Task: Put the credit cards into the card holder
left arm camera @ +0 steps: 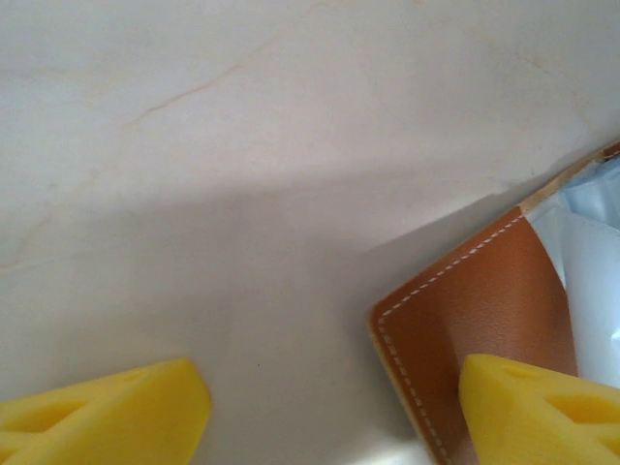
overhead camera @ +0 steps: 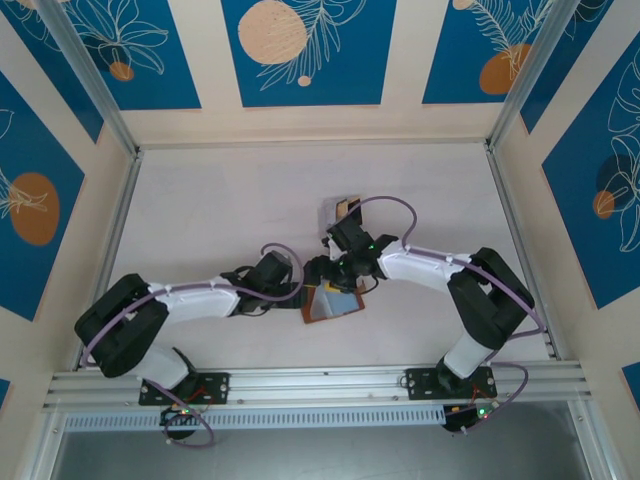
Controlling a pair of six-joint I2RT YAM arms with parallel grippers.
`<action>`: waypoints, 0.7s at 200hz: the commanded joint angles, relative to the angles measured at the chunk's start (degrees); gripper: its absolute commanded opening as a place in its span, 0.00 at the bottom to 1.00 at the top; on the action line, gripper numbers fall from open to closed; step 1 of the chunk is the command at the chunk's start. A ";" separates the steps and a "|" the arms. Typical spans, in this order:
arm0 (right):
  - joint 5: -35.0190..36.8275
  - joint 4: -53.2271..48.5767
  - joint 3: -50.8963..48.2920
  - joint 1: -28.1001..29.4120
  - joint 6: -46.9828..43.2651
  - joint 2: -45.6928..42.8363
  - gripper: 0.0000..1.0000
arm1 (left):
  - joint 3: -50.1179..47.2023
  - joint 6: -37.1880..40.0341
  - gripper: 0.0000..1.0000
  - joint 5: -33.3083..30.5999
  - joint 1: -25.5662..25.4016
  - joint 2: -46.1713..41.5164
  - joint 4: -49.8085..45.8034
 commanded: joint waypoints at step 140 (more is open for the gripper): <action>-5.38 19.10 5.22 1.06 6.25 11.60 0.72 | -8.27 10.03 0.88 8.32 -0.53 -17.81 -2.73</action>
